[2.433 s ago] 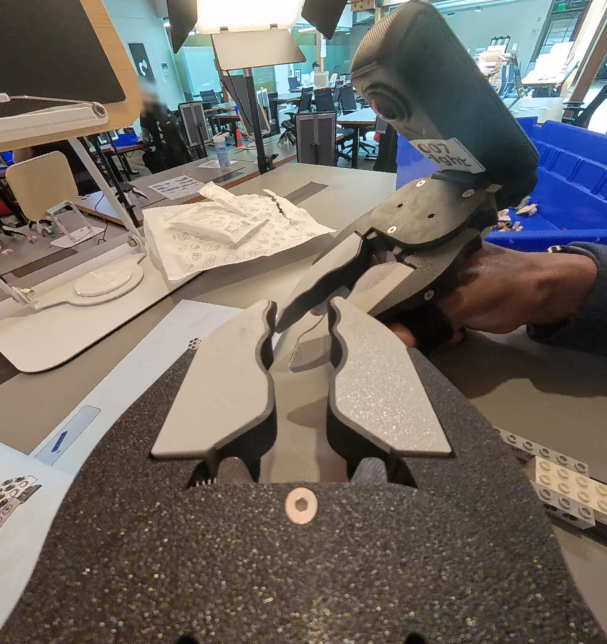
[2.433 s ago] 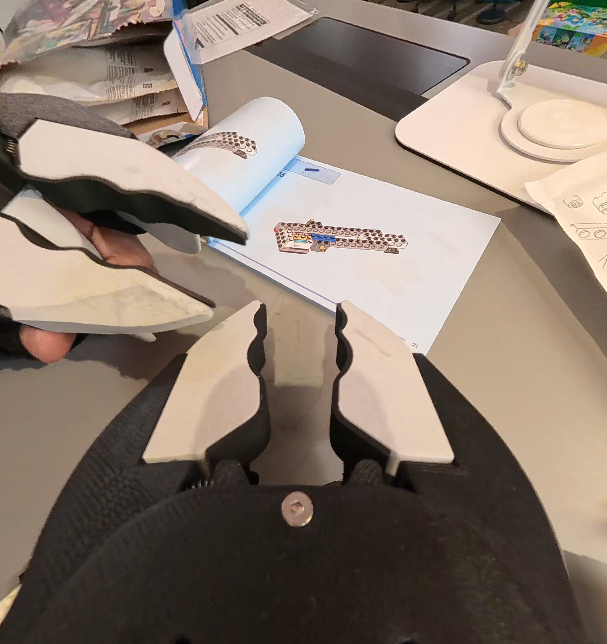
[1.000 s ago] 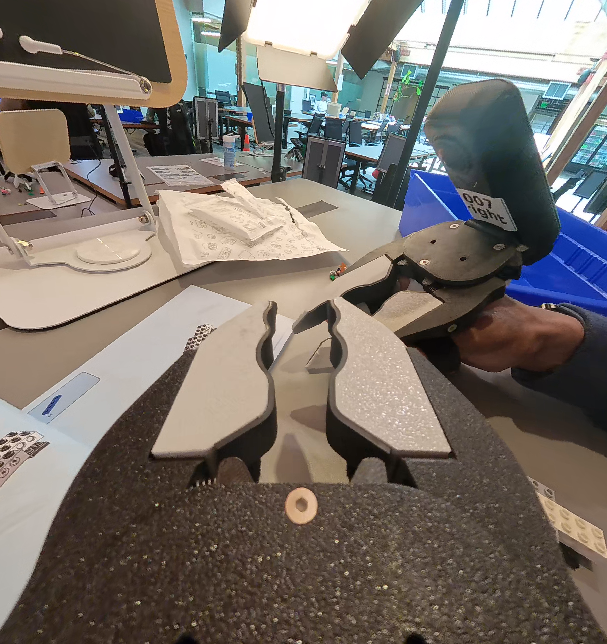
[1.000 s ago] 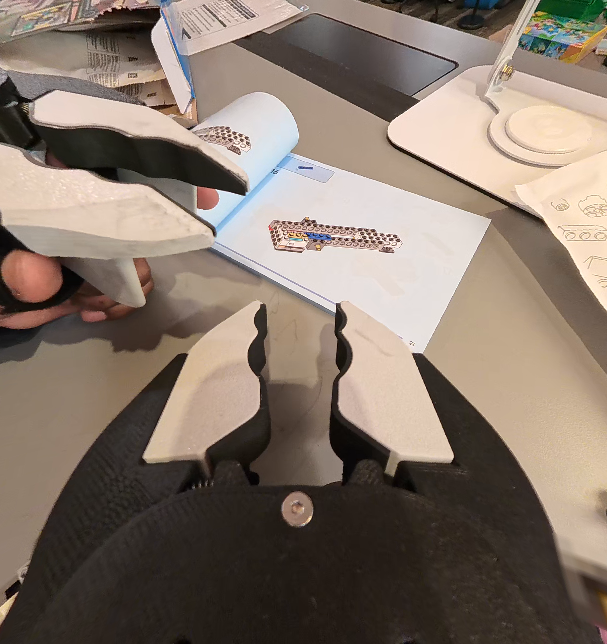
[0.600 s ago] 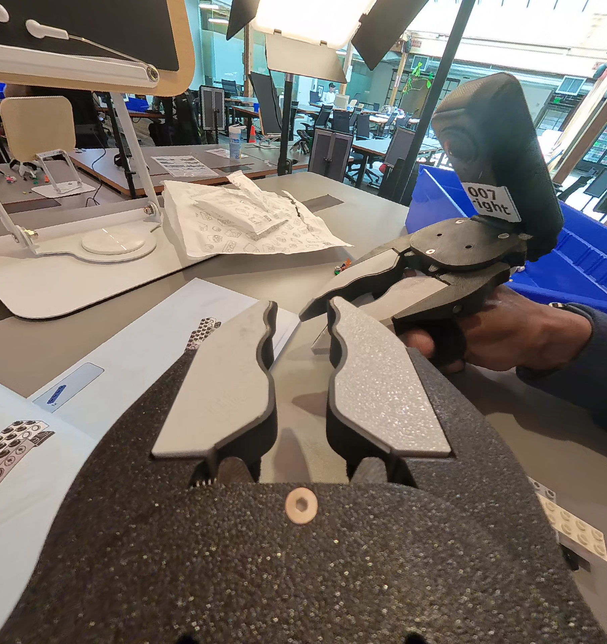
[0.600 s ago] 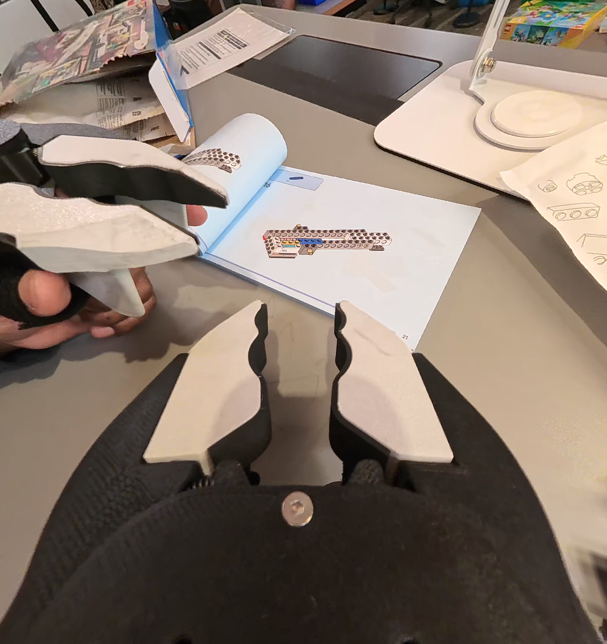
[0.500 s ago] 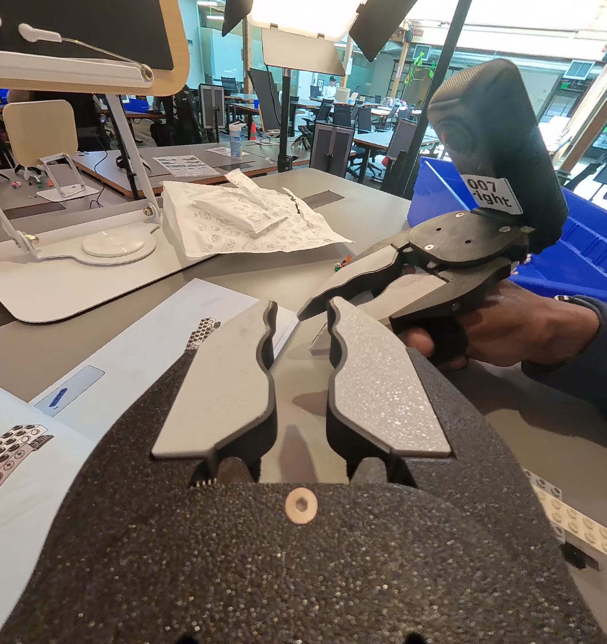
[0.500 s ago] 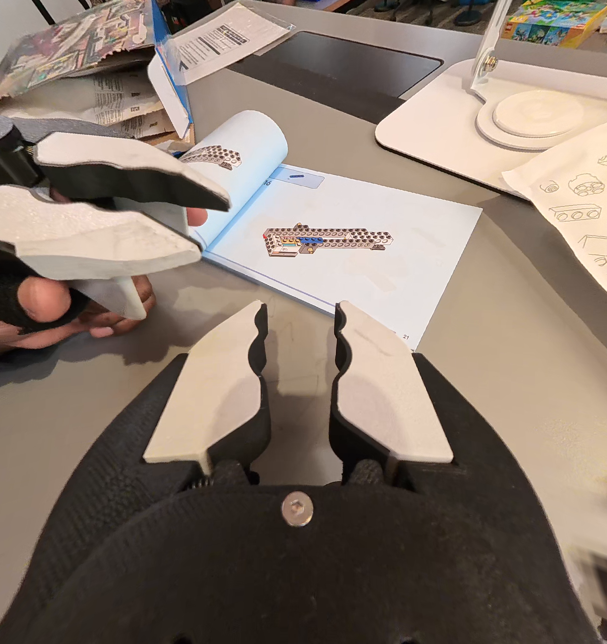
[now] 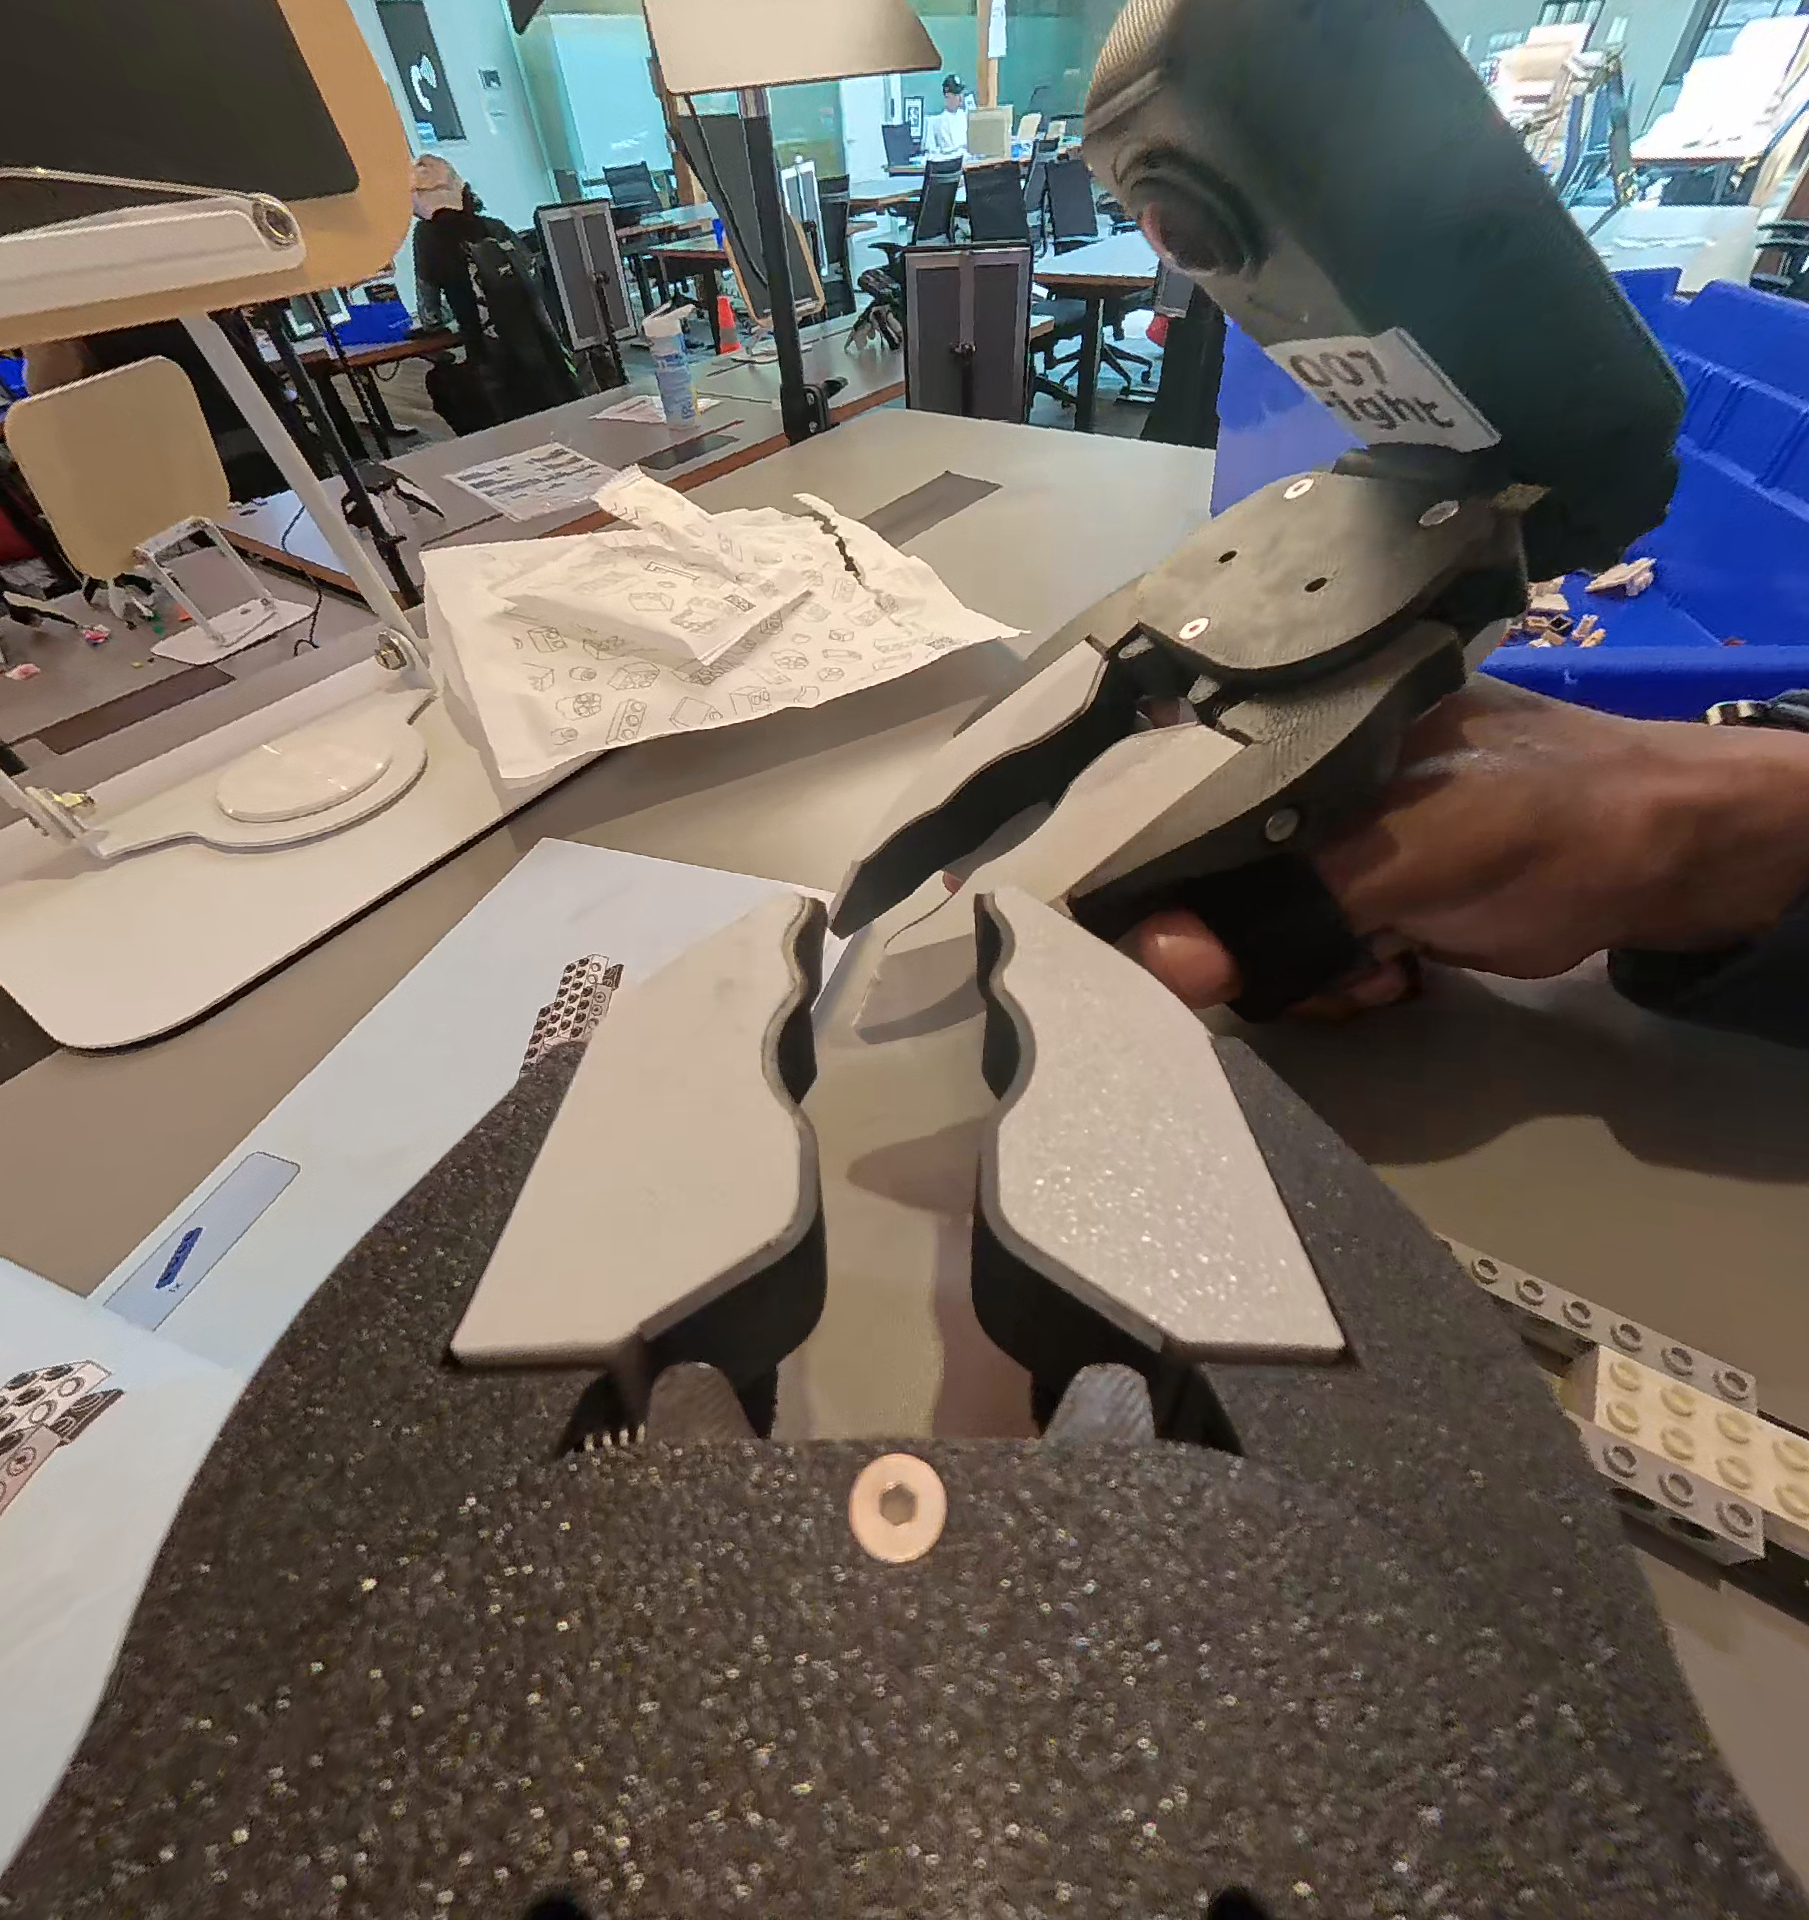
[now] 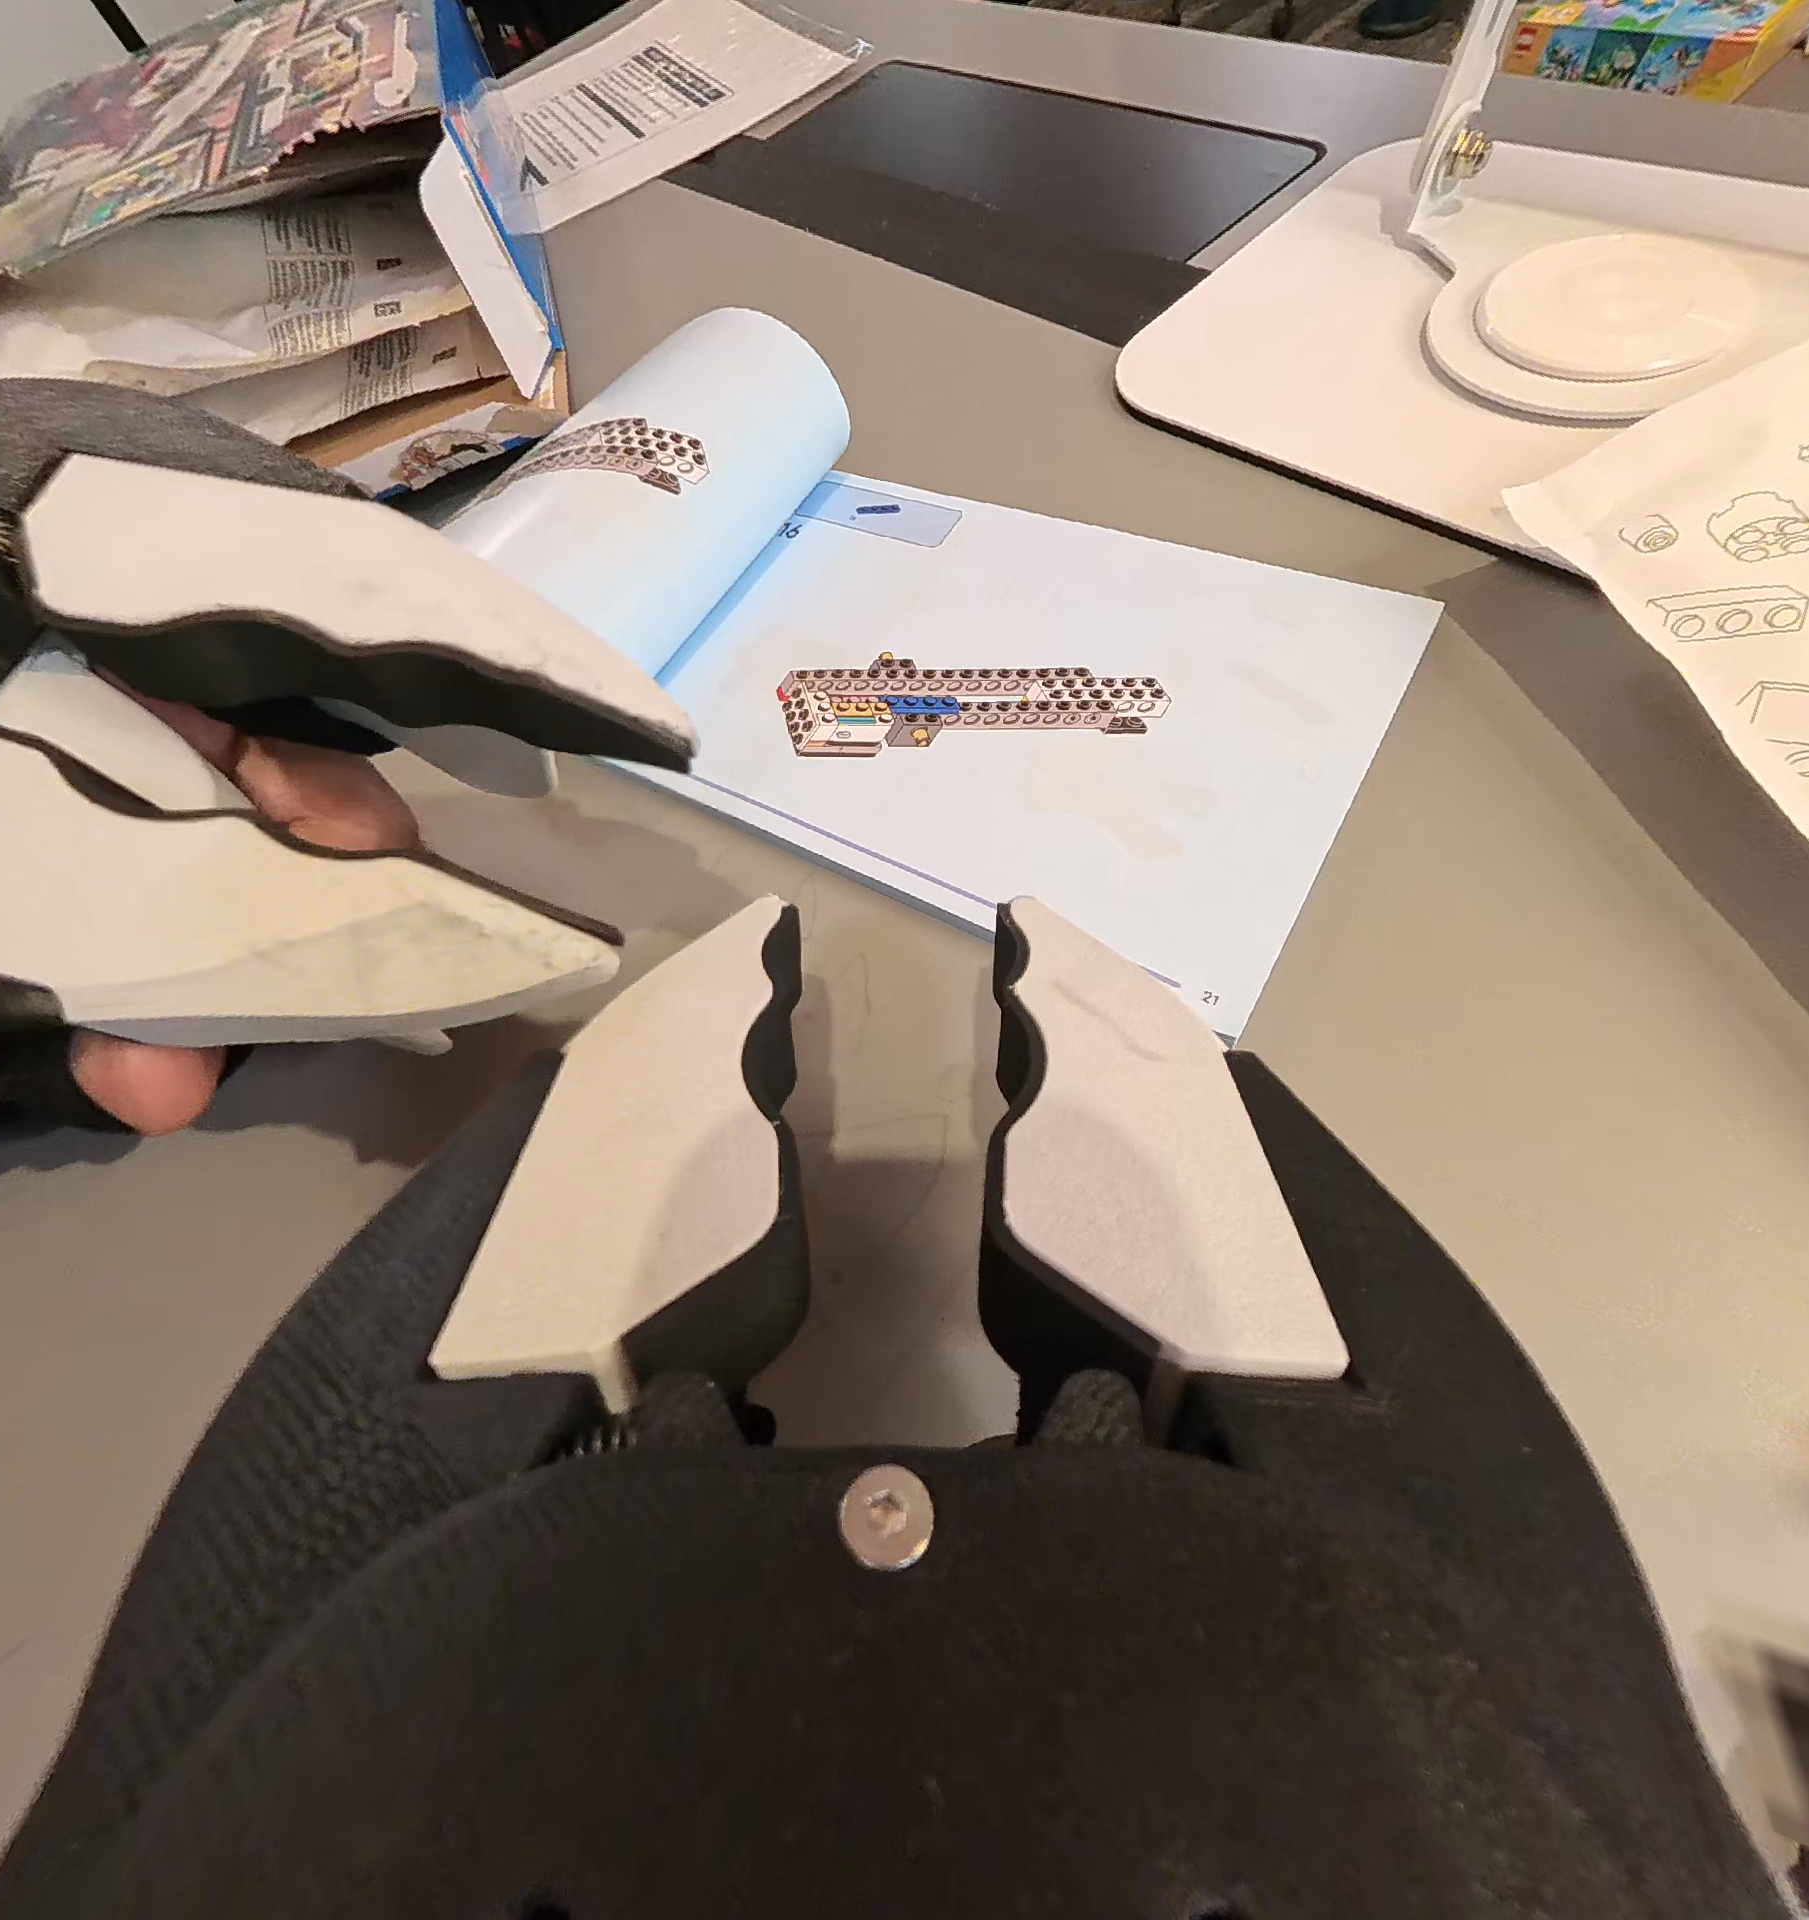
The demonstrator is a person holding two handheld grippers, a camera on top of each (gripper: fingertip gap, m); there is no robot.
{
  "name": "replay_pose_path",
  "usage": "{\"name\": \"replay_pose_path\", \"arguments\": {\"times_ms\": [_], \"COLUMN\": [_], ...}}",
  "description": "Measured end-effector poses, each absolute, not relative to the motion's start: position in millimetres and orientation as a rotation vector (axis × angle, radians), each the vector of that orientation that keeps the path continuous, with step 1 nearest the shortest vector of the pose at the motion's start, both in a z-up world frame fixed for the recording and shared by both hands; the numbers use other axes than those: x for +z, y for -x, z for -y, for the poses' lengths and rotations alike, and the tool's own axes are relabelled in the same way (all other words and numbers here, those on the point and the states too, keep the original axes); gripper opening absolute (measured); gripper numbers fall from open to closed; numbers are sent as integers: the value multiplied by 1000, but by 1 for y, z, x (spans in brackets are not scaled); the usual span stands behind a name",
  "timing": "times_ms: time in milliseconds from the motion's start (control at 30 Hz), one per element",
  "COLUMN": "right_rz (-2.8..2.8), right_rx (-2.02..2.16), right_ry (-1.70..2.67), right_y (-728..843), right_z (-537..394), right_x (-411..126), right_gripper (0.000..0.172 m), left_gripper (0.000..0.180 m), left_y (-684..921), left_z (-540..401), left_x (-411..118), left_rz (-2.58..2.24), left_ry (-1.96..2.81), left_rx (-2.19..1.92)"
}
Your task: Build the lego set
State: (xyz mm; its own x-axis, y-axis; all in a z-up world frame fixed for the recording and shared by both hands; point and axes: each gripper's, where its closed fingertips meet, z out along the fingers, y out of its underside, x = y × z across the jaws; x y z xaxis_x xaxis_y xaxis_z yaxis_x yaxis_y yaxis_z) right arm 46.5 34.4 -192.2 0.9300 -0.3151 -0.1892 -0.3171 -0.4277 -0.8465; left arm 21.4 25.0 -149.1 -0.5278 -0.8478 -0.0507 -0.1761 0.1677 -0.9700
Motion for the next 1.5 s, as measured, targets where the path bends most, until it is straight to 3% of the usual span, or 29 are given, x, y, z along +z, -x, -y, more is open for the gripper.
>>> {"name": "replay_pose_path", "arguments": {"times_ms": [1500], "right_rz": [-440], "right_rx": [-15], "right_ry": [2067], "right_y": [-44], "right_z": [-35], "right_x": [-195], "right_gripper": [36], "left_gripper": [28], "left_y": [-23], "left_z": [-32], "left_x": [-146], "left_rz": [-1797], "left_ry": [1024], "left_rx": [-1455]}}
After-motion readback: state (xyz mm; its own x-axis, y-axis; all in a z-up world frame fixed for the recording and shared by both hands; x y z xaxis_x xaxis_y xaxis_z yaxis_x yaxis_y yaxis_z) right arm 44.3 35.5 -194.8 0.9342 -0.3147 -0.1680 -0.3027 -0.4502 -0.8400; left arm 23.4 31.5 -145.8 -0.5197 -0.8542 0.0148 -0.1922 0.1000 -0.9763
